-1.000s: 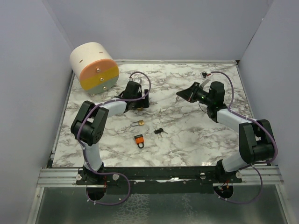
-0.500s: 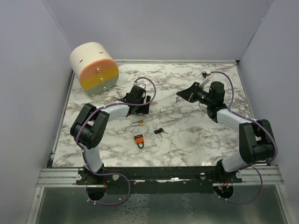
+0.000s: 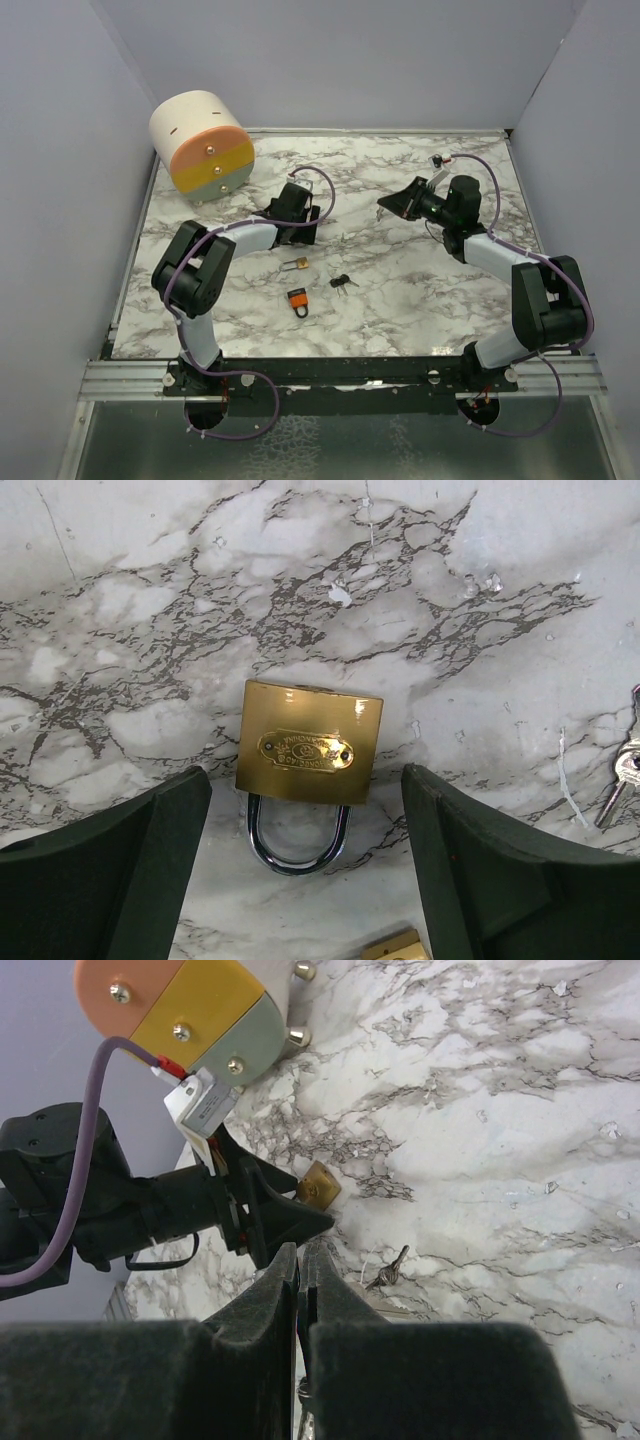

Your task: Unlock with the key

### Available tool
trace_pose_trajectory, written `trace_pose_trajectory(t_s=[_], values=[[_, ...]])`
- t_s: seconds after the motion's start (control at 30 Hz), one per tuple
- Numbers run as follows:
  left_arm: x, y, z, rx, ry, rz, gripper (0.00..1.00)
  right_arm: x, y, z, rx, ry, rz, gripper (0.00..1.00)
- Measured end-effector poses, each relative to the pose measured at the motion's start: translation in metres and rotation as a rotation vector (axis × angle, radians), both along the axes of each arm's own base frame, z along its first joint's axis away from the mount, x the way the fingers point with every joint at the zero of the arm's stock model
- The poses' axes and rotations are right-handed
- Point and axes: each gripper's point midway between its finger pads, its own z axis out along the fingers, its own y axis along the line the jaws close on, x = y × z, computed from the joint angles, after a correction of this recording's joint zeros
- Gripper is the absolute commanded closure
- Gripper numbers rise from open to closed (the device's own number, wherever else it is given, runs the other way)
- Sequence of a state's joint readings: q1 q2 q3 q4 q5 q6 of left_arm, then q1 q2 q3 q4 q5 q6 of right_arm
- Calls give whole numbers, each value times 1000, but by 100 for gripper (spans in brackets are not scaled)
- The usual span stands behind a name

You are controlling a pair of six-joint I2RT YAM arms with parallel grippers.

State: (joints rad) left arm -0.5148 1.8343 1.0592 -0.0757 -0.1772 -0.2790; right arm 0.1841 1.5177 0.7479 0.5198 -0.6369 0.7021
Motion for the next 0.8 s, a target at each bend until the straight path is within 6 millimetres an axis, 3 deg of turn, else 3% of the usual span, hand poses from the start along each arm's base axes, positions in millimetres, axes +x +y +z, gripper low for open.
trace_pose_trajectory(t_s=[0.43,0.5,0.63,0.8], values=[[7,-4,0,-3,-18,-9,37,-1,0,-2,-1,5,0,99],[8,-4,0,-4,-22,-10,52,-1,0,-2,-1,5,0,99],[12,-7,0,-5,-30,-19,99,-1,0,-3,-1,7,0,99],[15,-11,0,-10,-37,-41,100,-2,0,-4,-2,9,0,99]])
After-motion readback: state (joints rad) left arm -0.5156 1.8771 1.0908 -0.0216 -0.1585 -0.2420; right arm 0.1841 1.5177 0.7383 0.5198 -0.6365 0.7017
